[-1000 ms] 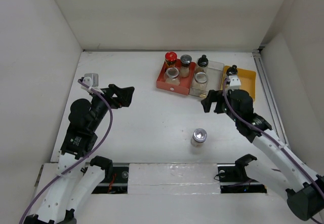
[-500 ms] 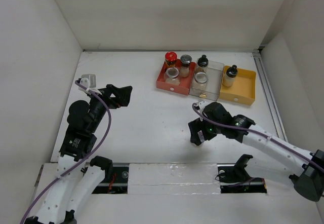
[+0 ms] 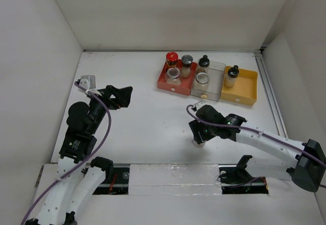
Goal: Organize the condiment bottles
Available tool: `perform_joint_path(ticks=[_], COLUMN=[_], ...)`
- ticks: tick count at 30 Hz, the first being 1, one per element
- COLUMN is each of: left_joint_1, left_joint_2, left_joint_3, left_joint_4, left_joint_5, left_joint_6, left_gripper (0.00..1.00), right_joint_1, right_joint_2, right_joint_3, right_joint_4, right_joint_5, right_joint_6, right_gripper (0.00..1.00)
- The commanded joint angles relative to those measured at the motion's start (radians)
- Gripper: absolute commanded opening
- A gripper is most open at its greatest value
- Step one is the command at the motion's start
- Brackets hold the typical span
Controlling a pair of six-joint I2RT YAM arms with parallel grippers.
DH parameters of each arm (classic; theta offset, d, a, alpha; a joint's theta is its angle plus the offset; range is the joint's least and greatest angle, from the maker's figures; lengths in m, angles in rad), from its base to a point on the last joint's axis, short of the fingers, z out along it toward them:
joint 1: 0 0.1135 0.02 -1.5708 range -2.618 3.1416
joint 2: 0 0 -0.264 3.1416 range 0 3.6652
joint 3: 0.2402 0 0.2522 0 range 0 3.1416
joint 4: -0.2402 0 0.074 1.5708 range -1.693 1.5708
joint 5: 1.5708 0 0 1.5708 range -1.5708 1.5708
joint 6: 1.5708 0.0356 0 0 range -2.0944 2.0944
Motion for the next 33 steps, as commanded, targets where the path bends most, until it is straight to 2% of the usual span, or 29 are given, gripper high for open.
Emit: perform_joint_path(ticks=[1,5,6,7,10,11,14,15,18,21,25,28,31,33], left_joint_1=[-0.002,-0.002,-0.002,-0.002,-0.002,-0.002,-0.002,-0.002,-0.002,-0.002,-0.002,-0.002,-0.002,-0.002], left_joint_2=[-0.007,-0.007,-0.007,0.004,0.004,0.004,0.004,0.004,0.004,0.004,0.016,0.016,0.025,0.035], left_joint_3=[0.015,0.015,0.015,0.015,0.015,0.015,0.015,0.015,0.015,0.015,0.015,0.015,0.024,0.024], left_joint_4=[0.032,0.032,0.032,0.032,0.032,0.032,0.032,0.032,0.032,0.032,0.032,0.032,0.023,0.023], left_joint_5=[-0.006,0.003,0.003,0.003,0.017,0.017,0.026,0.026,0.026,0.015,0.015,0.015,0.015,0.015], left_joint_6=[0.005,0.005,0.005,0.005,0.005,0.005,0.005,0.005,0.005,0.005,0.014,0.014,0.014,0.014], left_gripper=[0.99,0.99,0.99,0.99,0.99,0.99,0.99,0.99,0.99,0.99,0.99,0.99,0.99,0.99], right_joint_1=[0.015,-0.061,-0.09,-0.163,-0.317,-0.425,-0.573,-0.677,-0.832,-0.909,-0.994,-1.017,-1.026,-1.035], right_joint_2=[-0.065,-0.152,-0.152,-0.161,-0.116,-0.094,-0.019,-0.001,0.099,0.191,0.268,0.355,0.426,0.455], right_joint_3=[0.115,0.226,0.226,0.226,0.237,0.246,0.266,0.266,0.281,0.31,0.32,0.33,0.355,0.365], right_joint_4=[0.019,0.133,0.218,0.274,0.407,0.424,0.515,0.55,0.613,0.627,0.667,0.681,0.681,0.69], right_joint_5=[0.147,0.284,0.308,0.365,0.376,0.385,0.349,0.316,0.192,0.183,0.097,0.068,0.043,0.032], right_joint_6=[0.027,-0.029,-0.072,-0.095,-0.177,-0.189,-0.203,-0.203,-0.175,-0.164,-0.155,-0.155,-0.155,-0.145], right_gripper=[0.51,0.51,0.51,0.51,0.51,0.51,0.51,0.51,0.51,0.51,0.54,0.55,0.58,0.66])
